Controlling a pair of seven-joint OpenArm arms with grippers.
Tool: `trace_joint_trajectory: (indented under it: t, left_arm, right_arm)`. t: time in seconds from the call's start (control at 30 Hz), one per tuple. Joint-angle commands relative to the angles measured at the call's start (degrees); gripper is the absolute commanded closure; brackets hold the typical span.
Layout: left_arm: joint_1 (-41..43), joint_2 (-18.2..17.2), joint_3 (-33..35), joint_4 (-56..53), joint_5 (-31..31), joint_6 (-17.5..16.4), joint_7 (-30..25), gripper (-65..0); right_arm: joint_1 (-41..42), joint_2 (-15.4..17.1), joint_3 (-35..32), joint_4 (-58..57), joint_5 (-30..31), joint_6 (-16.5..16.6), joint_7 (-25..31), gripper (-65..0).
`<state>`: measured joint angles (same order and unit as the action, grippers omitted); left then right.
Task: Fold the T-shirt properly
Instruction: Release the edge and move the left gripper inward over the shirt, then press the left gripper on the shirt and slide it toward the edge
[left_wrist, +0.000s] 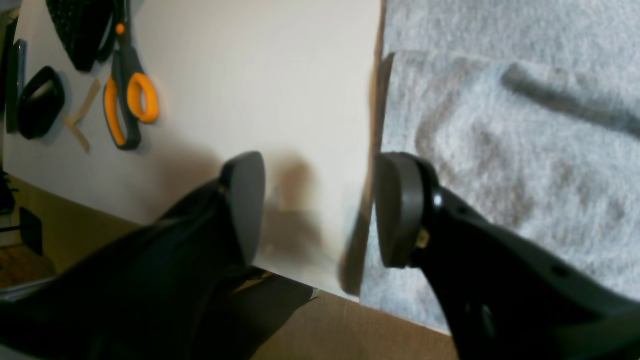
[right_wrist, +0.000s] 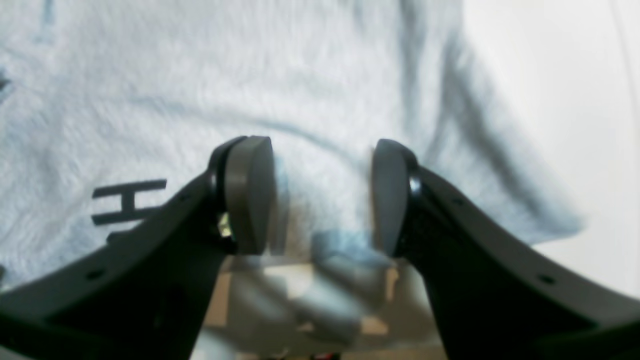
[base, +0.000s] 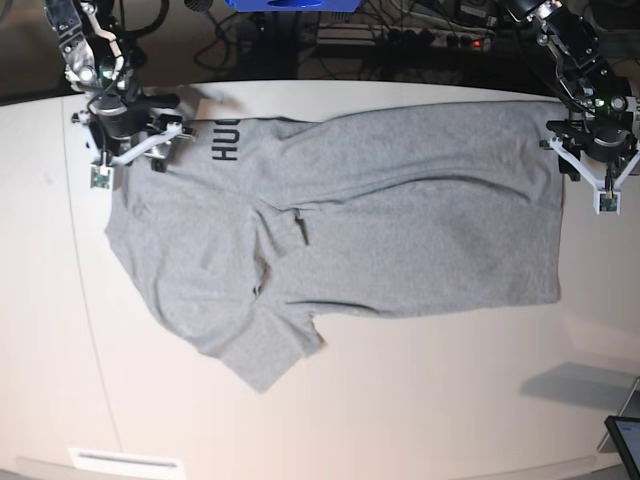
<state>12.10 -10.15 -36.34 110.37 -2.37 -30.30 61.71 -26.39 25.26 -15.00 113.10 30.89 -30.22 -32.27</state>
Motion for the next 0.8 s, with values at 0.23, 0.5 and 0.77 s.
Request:
trace_joint_trajectory:
  t: [0.23,0.5,0.77]
  left_arm:
    - [0.25,-0.09,0.25,1.33,-0.40,-0.24,-2.24,-33.8]
    - [2.80,7.82,6.75,2.73,-0.31,-9.21,-9.45,0.0]
    - [4.39,15.30,14.58,3.00,0.22,-9.70,-9.10,0.0]
  right_arm:
    - [0.24,0.46,-2.80,1.67,-0.52,3.18,6.21,-30.9]
    - [5.95,1.34,-9.74,1.49,-0.52,8.72,10.87,-3.6]
    - [6.92,1.43,-9.65,1.23,-0.52,8.90,10.87,-0.3]
